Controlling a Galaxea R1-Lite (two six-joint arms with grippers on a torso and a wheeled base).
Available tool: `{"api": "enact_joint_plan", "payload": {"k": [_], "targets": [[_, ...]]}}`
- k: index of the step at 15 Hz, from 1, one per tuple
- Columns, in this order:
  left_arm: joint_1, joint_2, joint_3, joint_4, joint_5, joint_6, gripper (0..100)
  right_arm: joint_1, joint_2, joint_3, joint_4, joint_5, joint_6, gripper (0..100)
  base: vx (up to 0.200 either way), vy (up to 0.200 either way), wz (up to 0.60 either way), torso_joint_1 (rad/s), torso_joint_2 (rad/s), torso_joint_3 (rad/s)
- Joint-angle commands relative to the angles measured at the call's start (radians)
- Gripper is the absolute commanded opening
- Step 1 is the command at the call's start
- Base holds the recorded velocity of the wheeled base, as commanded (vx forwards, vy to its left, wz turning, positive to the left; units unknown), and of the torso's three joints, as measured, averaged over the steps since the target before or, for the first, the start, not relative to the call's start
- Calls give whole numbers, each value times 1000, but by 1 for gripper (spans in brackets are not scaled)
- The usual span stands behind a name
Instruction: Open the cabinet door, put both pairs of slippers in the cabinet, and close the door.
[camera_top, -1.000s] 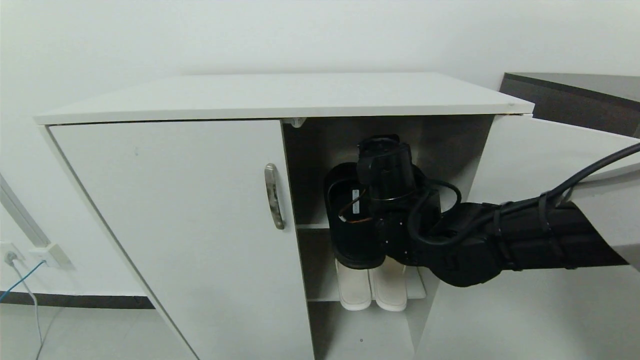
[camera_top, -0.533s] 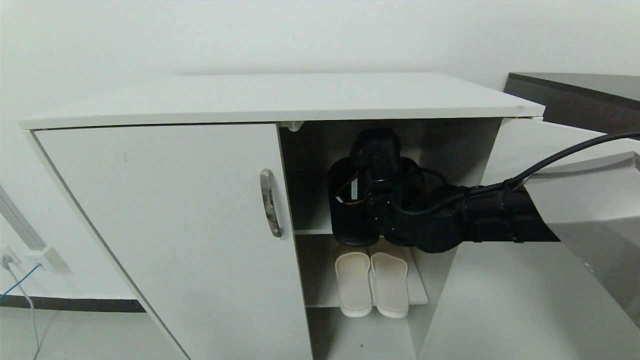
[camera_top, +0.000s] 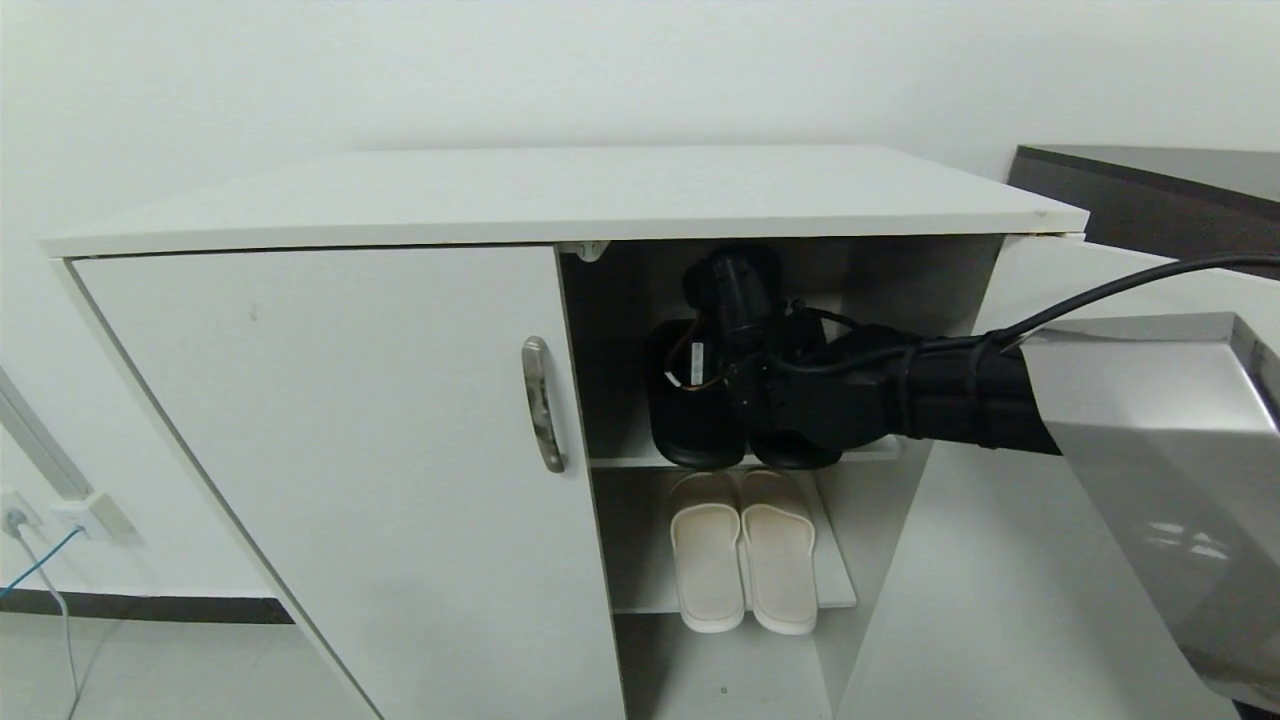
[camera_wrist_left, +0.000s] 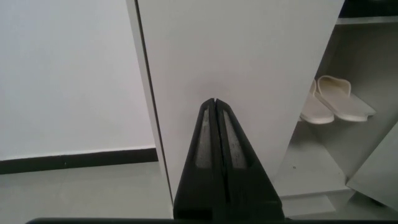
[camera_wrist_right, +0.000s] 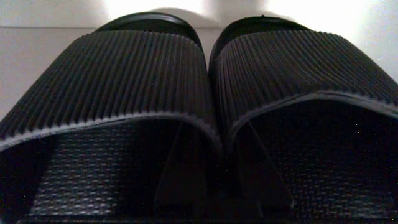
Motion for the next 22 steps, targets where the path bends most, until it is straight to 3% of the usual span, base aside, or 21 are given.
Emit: {"api": "enact_joint_plan", "payload": {"k": [1, 10, 11, 15, 21, 22], "targets": [[0, 1, 0, 0, 0, 0, 0, -5, 24, -19, 1, -3, -5, 0, 0, 0, 0, 0, 0, 0], [0, 1, 2, 0, 0, -1, 0, -10, 46, -19, -19, -35, -32, 0, 0, 0, 0, 0, 0, 0], [0, 1, 0, 0, 0, 0, 0, -10, 44, -19, -17, -35, -32, 100, 0, 0, 0, 0, 0, 0], [0, 1, 0, 0, 0, -3, 0, 5, 0, 19, -14, -51, -23, 100, 0, 0, 0, 0, 0, 0], [0, 1, 2, 0, 0, -3, 0, 84, -184, 306, -91, -88, 18, 100, 0, 0, 0, 0, 0, 0], [0, 1, 0, 0, 0, -3, 0, 105, -238, 407, -143, -92, 18, 100, 0, 0, 0, 0, 0, 0]]}}
